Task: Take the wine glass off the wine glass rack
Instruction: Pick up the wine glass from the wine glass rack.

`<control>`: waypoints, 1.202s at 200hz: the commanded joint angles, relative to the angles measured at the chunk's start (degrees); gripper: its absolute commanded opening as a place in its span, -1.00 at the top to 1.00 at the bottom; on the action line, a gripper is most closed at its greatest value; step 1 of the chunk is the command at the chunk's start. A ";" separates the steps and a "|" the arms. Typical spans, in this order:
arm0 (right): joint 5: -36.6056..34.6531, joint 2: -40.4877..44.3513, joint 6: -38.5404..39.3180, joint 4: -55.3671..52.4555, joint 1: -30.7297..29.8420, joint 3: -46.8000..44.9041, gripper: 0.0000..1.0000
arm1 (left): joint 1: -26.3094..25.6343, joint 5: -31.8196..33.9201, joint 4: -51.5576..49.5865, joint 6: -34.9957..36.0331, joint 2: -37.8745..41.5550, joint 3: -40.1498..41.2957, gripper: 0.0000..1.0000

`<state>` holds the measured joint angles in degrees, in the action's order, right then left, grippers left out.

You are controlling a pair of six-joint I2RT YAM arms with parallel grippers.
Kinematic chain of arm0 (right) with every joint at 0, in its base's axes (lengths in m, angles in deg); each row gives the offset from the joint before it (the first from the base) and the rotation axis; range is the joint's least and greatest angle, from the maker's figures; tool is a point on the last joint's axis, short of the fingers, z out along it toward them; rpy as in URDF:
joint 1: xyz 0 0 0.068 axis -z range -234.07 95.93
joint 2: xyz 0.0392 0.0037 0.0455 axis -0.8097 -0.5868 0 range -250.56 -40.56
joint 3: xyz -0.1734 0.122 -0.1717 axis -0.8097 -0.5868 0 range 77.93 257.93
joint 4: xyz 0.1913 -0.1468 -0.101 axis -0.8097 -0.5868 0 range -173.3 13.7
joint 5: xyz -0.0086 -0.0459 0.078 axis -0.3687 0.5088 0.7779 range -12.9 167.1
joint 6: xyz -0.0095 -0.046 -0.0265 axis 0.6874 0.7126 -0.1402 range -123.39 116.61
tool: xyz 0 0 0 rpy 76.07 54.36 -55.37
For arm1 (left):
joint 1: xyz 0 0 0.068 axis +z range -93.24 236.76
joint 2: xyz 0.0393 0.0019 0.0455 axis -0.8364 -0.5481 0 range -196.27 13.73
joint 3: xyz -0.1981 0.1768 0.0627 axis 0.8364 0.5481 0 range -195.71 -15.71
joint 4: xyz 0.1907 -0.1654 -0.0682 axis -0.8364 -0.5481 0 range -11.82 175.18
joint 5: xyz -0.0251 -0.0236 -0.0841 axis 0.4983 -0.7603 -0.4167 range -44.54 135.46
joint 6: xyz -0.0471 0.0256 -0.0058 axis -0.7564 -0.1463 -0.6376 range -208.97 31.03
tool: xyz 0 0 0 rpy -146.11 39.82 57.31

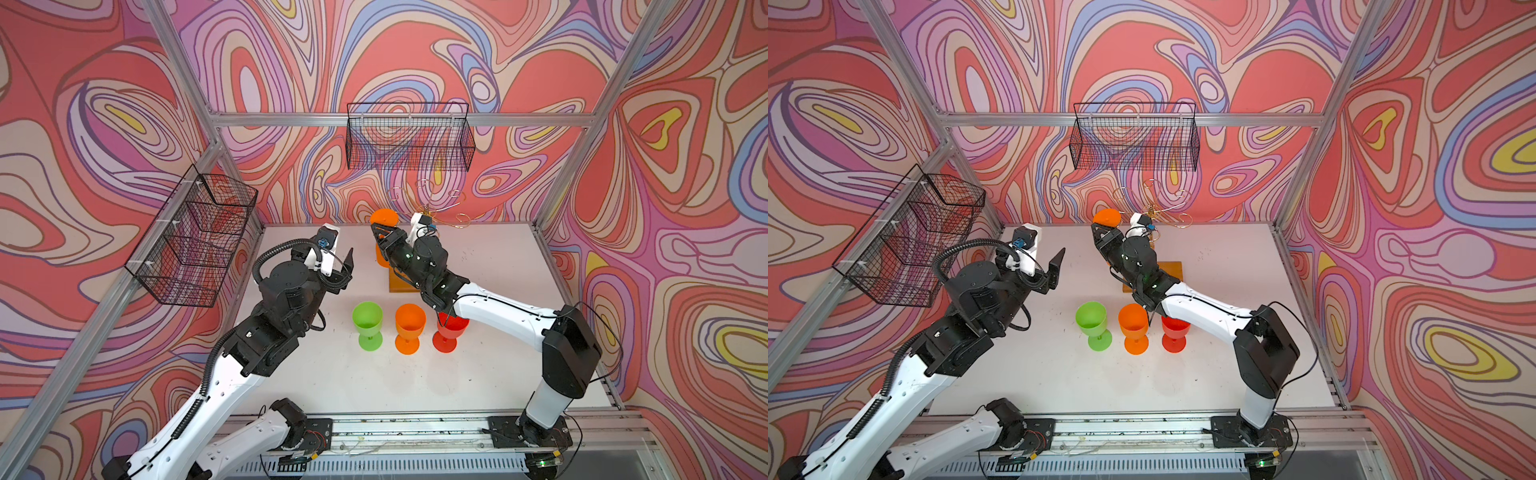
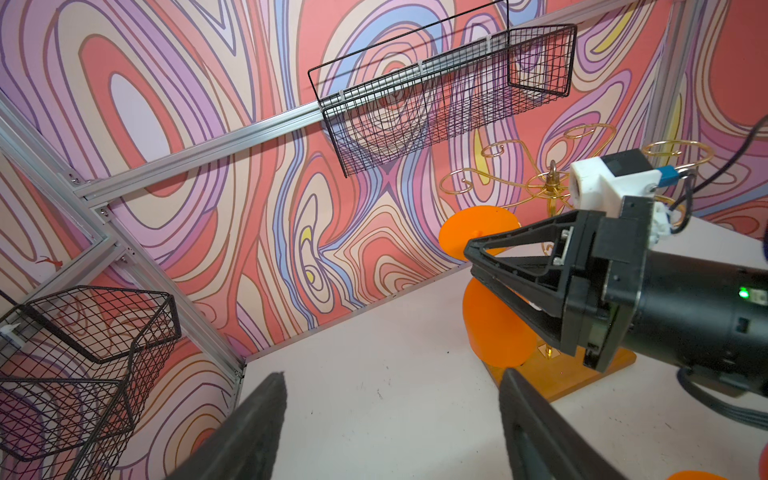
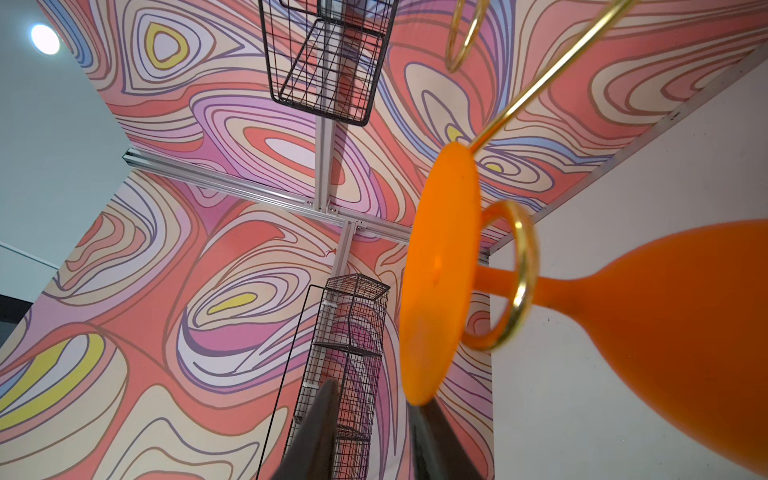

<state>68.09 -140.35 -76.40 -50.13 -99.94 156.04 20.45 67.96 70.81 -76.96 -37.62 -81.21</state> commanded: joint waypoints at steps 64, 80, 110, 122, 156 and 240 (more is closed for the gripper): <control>-3.30 0.46 -1.65 -2.80 0.42 -2.18 0.38 | 0.31 -0.18 -0.31 0.89 0.71 0.32 -0.59; -4.08 0.56 -2.25 -2.16 0.41 -2.68 0.34 | 0.35 -0.40 -0.28 0.68 0.56 0.36 -0.60; -5.01 0.21 -3.64 -0.72 0.34 -3.48 0.31 | 0.32 -1.14 -0.31 0.36 0.07 0.06 -0.59; -5.39 0.29 -4.05 -0.43 0.30 -3.88 0.31 | 0.35 -1.49 -1.78 0.25 0.02 -0.16 -0.60; -6.02 0.95 -4.05 -0.40 0.31 -4.32 0.32 | 0.36 -1.41 -2.51 0.23 0.36 -0.16 -0.59; -4.42 0.56 -4.33 -2.11 0.01 -3.77 0.63 | 0.32 -0.89 -2.01 0.45 0.98 0.49 -0.60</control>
<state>64.98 -139.34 -78.13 -47.35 -100.22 153.98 20.45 66.89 69.08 -76.78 -37.67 -81.21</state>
